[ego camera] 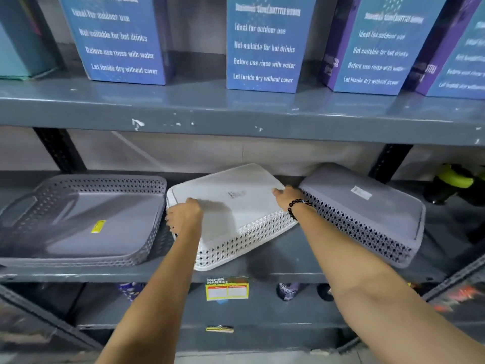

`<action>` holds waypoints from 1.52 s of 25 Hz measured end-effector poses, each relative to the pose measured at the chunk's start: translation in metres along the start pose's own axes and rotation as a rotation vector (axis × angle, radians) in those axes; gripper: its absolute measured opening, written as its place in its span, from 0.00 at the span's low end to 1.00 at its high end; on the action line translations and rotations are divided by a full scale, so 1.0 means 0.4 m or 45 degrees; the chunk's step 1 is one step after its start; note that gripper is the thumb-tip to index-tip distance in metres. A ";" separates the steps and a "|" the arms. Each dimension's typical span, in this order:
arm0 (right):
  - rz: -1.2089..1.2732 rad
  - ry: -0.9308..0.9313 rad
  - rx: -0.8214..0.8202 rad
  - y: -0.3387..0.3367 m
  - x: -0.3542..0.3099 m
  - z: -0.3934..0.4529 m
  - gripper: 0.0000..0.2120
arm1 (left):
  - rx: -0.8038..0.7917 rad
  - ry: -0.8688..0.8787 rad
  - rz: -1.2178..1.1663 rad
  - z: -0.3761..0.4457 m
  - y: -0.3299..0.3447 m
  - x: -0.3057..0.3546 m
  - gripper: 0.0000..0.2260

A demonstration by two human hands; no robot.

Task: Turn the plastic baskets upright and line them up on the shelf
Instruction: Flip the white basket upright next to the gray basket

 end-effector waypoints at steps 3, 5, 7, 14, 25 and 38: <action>0.191 0.065 -0.092 0.003 0.016 0.012 0.31 | 0.004 0.005 -0.109 -0.011 0.004 -0.006 0.29; 0.335 0.115 -0.100 0.001 0.030 0.016 0.30 | 0.039 0.081 -0.091 -0.021 0.000 0.002 0.30; 0.501 0.189 -0.042 -0.011 0.043 0.015 0.33 | 0.075 0.193 -0.123 -0.035 -0.010 0.034 0.29; 1.848 0.332 0.126 -0.043 0.135 -0.011 0.29 | 0.168 0.533 -0.888 -0.096 -0.116 0.163 0.13; 1.417 0.288 -0.272 0.125 0.260 0.009 0.25 | -0.230 0.112 -0.485 -0.035 -0.141 -0.026 0.19; 1.039 0.210 -0.116 0.095 0.199 -0.013 0.14 | 0.143 0.355 0.153 -0.079 -0.188 -0.041 0.15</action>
Point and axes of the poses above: each hand's wrist, its own z-axis towards the middle knuckle, its own y-axis out of the palm, x = y × z, the point moved 9 cm from there along z, towards the middle knuckle, and after that the axes turned 7 degrees about y, right-handed, at the moved point
